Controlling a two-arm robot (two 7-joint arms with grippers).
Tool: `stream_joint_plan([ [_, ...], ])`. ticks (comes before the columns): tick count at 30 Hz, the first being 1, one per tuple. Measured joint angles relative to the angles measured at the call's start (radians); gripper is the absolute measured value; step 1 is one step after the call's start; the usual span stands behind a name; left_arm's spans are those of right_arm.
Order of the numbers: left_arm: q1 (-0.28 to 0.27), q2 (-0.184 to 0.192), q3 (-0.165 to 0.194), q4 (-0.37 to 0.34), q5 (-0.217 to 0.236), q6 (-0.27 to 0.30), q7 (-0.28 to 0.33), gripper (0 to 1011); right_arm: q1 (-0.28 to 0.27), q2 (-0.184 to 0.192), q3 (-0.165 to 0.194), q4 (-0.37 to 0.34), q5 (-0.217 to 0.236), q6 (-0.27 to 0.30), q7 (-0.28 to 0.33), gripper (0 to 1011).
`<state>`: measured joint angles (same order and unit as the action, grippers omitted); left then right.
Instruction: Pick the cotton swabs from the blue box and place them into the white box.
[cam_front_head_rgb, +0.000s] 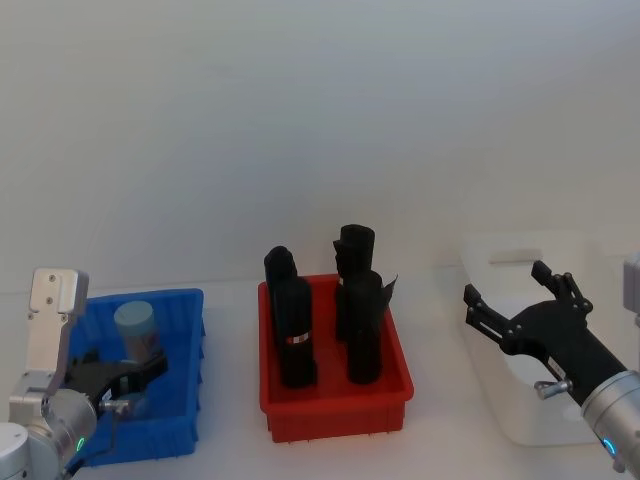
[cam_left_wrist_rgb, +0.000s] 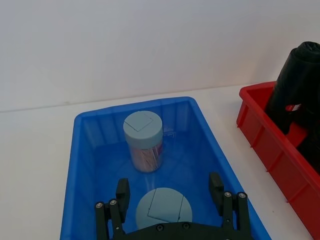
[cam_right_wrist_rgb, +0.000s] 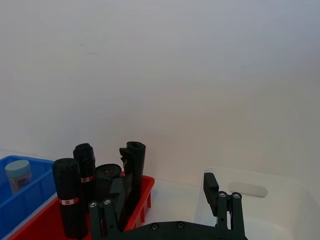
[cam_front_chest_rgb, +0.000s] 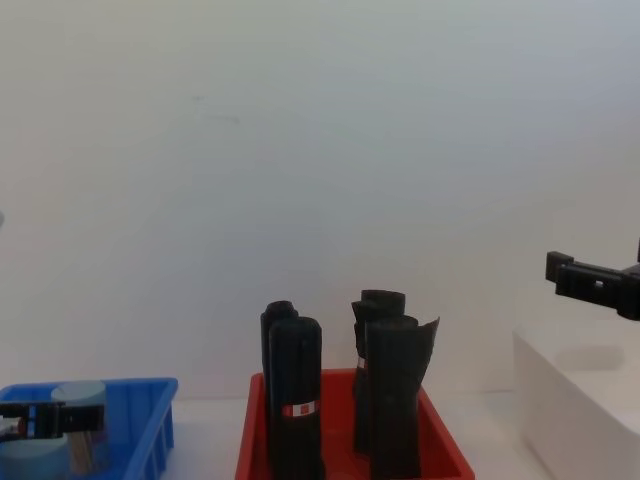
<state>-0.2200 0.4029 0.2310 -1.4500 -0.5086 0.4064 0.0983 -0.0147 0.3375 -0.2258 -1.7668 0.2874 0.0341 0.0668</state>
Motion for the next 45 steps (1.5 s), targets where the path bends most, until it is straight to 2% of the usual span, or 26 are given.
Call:
stream_joint_plan([
  [20, 0.017, -0.001, -0.003, -0.008, 0.019, 0.024, 0.015, 1004, 0.0, 0.0, 0.0, 0.0, 0.0, 0.0, 0.0, 1002],
  [27, 0.017, -0.004, -0.003, 0.0, 0.028, 0.026, 0.015, 869, 0.0, 0.0, 0.0, 0.0, 0.0, 0.0, 0.0, 1002],
  [31, 0.017, -0.007, -0.003, 0.006, 0.028, 0.025, 0.014, 726, 0.0, 0.0, 0.0, 0.0, 0.0, 0.0, 0.0, 1002],
  [34, 0.016, -0.009, -0.003, 0.01, 0.029, 0.022, 0.013, 669, 0.0, 0.0, 0.0, 0.0, 0.0, 0.0, 0.0, 1002],
  [45, 0.016, -0.011, -0.007, -0.002, 0.039, 0.008, 0.007, 669, 0.0, 0.0, 0.0, 0.0, 0.0, 0.0, 0.0, 1001],
])
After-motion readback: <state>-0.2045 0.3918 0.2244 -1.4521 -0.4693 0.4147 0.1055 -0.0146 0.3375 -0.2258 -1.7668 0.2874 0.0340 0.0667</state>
